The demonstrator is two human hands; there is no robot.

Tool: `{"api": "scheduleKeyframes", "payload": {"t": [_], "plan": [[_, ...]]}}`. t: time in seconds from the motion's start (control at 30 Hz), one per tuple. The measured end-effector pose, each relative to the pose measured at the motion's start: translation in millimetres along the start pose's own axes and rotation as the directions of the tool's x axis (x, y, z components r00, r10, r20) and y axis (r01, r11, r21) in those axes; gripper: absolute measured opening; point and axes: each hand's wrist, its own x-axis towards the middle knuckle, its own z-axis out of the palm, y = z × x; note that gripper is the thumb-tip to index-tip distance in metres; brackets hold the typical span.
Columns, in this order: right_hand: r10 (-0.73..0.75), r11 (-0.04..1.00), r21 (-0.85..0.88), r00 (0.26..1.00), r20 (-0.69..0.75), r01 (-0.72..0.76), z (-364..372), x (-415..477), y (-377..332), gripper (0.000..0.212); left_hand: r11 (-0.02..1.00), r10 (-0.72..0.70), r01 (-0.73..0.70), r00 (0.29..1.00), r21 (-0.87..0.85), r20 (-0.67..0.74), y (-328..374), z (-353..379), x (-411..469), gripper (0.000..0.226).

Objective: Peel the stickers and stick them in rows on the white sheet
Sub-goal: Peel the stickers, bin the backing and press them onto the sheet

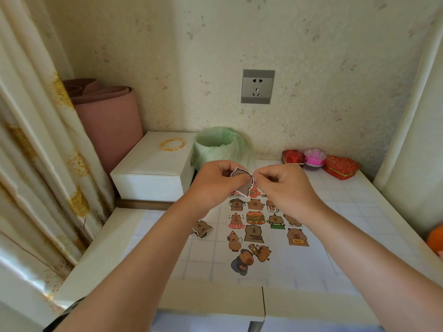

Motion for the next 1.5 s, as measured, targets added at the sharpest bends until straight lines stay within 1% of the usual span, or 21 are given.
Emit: {"api": "scheduleKeyframes", "payload": {"t": [0.1, 0.13, 0.17, 0.2, 0.27, 0.3, 0.33, 0.37, 0.43, 0.6, 0.7, 0.87, 1.03, 1.2, 1.3, 1.4, 1.5], "plan": [[-0.004, 1.000, 0.001, 1.000, -0.004, 0.004, 0, 0, 1, 0.022, 1.000, -0.008, 0.008, 1.000, -0.023, -0.018, -1, 1, 0, 0.003], [-0.008, 1.000, -0.002, 1.000, -0.010, 0.008, 0, 0, 1, 0.023, 1.000, -0.001, 0.000, 0.999, -0.015, -0.036, -3, 2, 0, 0.006], [-0.017, 1.000, -0.013, 1.000, -0.020, 0.017, 0, 0, 1, 0.023, 0.999, 0.026, -0.024, 0.997, 0.031, -0.077, -5, 4, 1, 0.013], [-0.027, 0.999, -0.025, 0.999, -0.033, 0.027, 0, 0, 1, 0.023, 0.990, 0.086, -0.068, 0.986, 0.126, -0.140, -8, 5, 1, 0.021], [-0.040, 0.998, -0.044, 0.997, -0.064, 0.038, 0, 0, 1, 0.023, 0.906, 0.296, -0.188, 0.922, 0.379, -0.251, -12, 7, 0, 0.029], [-0.050, 0.997, -0.060, 0.996, -0.077, 0.045, 0, 0, 2, 0.023, 0.859, 0.388, -0.249, 0.887, 0.447, -0.251, -12, 9, -1, 0.028], [-0.063, 0.995, -0.084, 0.994, -0.089, 0.055, 1, 0, 3, 0.023, 0.842, 0.423, -0.290, 0.879, 0.456, -0.222, -12, 10, -1, 0.023], [-0.077, 0.992, -0.110, 0.992, -0.099, 0.066, 2, -1, 3, 0.023, 0.854, 0.414, -0.312, 0.892, 0.417, -0.182, -11, 11, -2, 0.016], [-0.099, 0.985, -0.154, 0.989, -0.113, 0.081, 3, 0, 4, 0.019, 0.896, 0.340, -0.280, 0.932, 0.344, -0.127, -12, 14, -3, 0.005], [-0.127, 0.970, -0.223, 0.986, -0.108, 0.101, 2, -1, 3, 0.018, 0.965, 0.178, -0.149, 0.977, 0.217, -0.118, -10, 15, -2, 0.015], [-0.153, 0.950, -0.288, 0.983, -0.097, 0.120, 2, -2, 2, 0.019, 0.980, 0.108, -0.091, 0.990, 0.175, -0.095, -8, 14, -2, 0.014], [-0.162, 0.941, -0.313, 0.983, -0.084, 0.128, 2, -2, 0, 0.020, 0.980, 0.096, -0.078, 0.991, 0.183, -0.089, -9, 15, -3, 0.013], [-0.161, 0.940, -0.314, 0.986, -0.051, 0.137, 2, -2, 3, 0.016, 0.970, 0.129, -0.106, 0.987, 0.220, -0.092, -12, 15, -2, 0.013], [-0.107, 0.960, -0.265, 0.994, -0.036, 0.094, 2, -1, 3, 0.017, 0.970, 0.160, -0.146, 0.985, 0.195, -0.058, -13, 14, -2, 0.019], [-0.075, 0.973, -0.220, 0.996, -0.039, 0.065, 2, -1, 3, 0.017, 0.978, 0.154, -0.144, 0.987, 0.154, -0.052, -13, 14, -2, 0.019], [-0.040, 0.991, -0.133, 0.997, -0.060, 0.032, 2, -1, 1, 0.019, 0.988, 0.130, -0.125, 0.990, 0.094, -0.049, -12, 16, -3, 0.019], [0.059, 0.998, -0.005, 0.996, -0.069, -0.059, 2, -1, -2, 0.020, 0.996, 0.087, -0.087, 0.996, -0.014, -0.030, -8, 18, -5, 0.016]]}}
